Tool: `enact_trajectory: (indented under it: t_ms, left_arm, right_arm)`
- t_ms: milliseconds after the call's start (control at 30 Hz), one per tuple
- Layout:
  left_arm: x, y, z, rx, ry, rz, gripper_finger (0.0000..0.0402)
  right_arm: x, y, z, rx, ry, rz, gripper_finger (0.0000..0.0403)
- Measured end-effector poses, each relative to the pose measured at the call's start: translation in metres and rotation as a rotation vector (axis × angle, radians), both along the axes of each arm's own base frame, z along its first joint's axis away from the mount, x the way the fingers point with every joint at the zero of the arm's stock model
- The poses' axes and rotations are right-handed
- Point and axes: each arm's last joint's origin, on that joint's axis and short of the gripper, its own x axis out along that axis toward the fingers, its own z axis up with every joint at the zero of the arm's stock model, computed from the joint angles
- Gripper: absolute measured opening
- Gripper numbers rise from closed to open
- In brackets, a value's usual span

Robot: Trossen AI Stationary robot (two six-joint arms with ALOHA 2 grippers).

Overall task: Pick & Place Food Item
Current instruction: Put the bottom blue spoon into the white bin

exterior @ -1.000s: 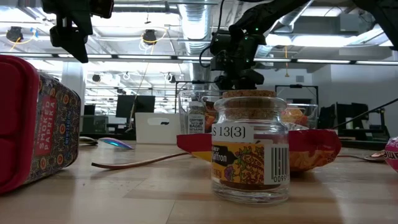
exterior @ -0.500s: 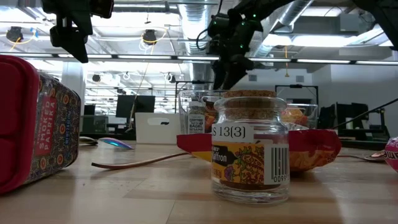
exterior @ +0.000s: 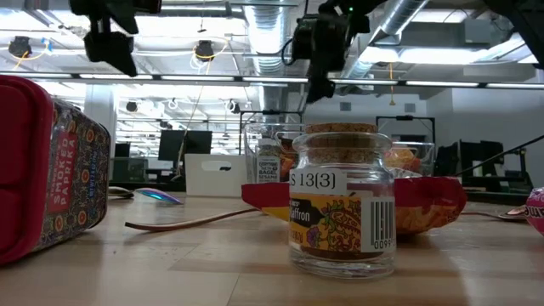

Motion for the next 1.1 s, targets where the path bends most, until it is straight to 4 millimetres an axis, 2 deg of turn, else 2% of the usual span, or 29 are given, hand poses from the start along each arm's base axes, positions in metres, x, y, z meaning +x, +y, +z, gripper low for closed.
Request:
enact_trajectory:
  t_ms: [133, 300, 567, 800, 900, 1100]
  left_arm:
    - [0.005, -0.001, 0.004, 0.006, -0.062, -0.023, 0.0326]
    - [0.012, -0.002, 0.011, 0.026, -0.170, -0.050, 0.0315]
    - [0.021, 0.003, 0.029, 0.176, -0.389, -0.049, 0.0301]
    - [0.017, 0.027, 0.060, 0.363, -0.631, 0.010, 0.0301]
    - [0.011, 0.038, 0.075, 0.449, -0.735, 0.047, 0.0301]
    - [0.001, 0.050, 0.086, 0.588, -0.789, 0.046, 0.0301]
  right_arm:
    - [-0.002, 0.016, 0.011, 0.123, -0.043, 0.037, 0.0323]
    - [-0.005, 0.045, 0.032, 0.123, -0.080, 0.085, 0.0315]
    - [-0.018, 0.084, 0.081, 0.093, -0.239, 0.050, 0.0314]
    - [-0.043, 0.102, 0.123, -0.048, -0.355, -0.161, 0.0314]
    - [-0.058, 0.113, 0.137, -0.041, -0.377, -0.223, 0.0314]
    - [-0.081, 0.143, 0.155, -0.020, -0.402, -0.286, 0.0314]
